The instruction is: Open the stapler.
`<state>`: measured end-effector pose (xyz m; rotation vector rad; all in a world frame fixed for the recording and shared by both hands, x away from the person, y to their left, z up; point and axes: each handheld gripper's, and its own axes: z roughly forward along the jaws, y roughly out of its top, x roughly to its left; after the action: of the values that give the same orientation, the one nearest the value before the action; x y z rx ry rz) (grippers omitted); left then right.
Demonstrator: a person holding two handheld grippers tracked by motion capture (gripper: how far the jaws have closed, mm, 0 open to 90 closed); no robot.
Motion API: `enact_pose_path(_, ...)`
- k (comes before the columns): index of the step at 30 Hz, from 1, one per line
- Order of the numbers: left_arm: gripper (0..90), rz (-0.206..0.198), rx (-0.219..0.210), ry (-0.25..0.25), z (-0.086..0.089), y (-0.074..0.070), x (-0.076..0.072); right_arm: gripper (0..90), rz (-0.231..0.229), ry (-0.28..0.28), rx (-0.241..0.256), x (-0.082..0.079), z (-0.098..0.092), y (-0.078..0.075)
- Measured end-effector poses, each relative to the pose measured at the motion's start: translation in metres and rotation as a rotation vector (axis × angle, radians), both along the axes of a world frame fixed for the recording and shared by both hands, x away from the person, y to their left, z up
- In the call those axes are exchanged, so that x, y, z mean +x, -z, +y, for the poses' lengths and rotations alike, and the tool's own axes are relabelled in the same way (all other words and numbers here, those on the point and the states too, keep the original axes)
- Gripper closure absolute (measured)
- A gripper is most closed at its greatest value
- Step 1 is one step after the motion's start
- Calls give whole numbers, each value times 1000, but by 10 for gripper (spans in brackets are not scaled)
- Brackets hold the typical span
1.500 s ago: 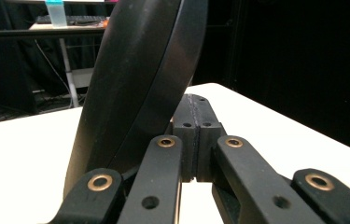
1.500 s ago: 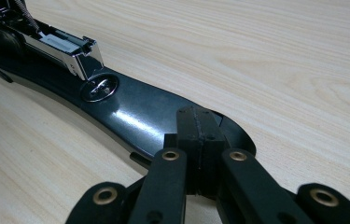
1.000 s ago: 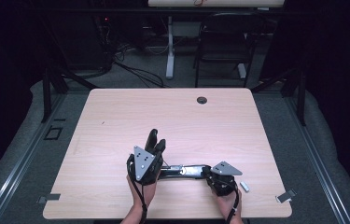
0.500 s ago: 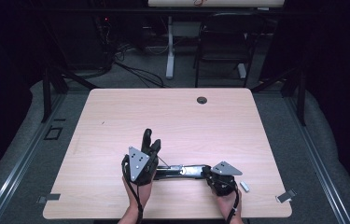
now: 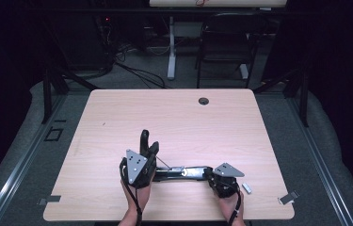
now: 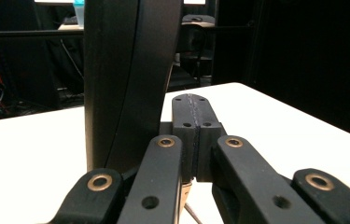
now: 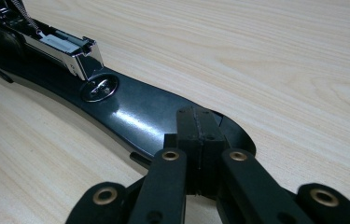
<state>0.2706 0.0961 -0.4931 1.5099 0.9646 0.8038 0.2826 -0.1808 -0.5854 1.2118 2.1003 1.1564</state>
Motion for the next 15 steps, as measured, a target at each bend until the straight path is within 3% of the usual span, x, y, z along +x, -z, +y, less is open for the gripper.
enact_pose_path(13,900,6,-18,-23,7,2,-1,900,3,0,2,0,0,0)
enact_pose_path(15,900,23,-53,-53,15,3,1,900,3,0,1,0,-1,0)
